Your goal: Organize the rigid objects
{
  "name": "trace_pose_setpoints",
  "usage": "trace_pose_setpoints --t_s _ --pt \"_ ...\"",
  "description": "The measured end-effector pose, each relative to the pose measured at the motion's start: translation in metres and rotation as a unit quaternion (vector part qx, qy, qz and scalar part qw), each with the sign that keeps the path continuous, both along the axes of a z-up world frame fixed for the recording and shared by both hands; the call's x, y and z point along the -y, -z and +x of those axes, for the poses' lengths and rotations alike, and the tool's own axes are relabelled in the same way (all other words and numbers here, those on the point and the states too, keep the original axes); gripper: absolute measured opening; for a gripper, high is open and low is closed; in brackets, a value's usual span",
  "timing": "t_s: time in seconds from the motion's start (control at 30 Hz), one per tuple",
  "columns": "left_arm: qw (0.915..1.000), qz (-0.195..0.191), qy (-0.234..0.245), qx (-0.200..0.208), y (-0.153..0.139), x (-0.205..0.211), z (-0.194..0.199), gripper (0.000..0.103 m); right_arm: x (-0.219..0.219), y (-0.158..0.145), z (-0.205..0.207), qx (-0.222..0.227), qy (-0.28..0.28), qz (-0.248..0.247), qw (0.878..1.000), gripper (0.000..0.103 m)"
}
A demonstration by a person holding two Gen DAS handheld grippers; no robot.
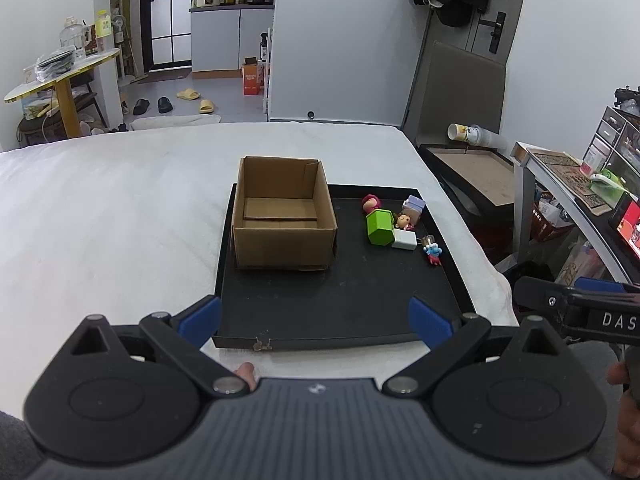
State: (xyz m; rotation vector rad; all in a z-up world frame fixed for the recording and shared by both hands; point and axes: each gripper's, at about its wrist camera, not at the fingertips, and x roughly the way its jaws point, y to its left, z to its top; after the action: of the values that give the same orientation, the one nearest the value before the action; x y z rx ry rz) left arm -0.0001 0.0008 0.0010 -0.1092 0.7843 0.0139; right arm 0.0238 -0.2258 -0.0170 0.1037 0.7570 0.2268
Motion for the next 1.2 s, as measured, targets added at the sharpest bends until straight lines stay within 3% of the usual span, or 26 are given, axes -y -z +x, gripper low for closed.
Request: trace_pose_setpoints --t_s 0.83,1.2 --pt "1.0 -0.002 0.002 -0.008 0.003 0.0 0.001 0.099 -0.004 0.001 0.002 -0.005 -0.004 -0.001 1.0 0.103" --pt "0.9992 -0.002 0.008 -0.038 0.0 -0.009 0.006 0.099 -0.005 0.007 0.011 -0.009 -0.013 -0.001 1.0 0.103"
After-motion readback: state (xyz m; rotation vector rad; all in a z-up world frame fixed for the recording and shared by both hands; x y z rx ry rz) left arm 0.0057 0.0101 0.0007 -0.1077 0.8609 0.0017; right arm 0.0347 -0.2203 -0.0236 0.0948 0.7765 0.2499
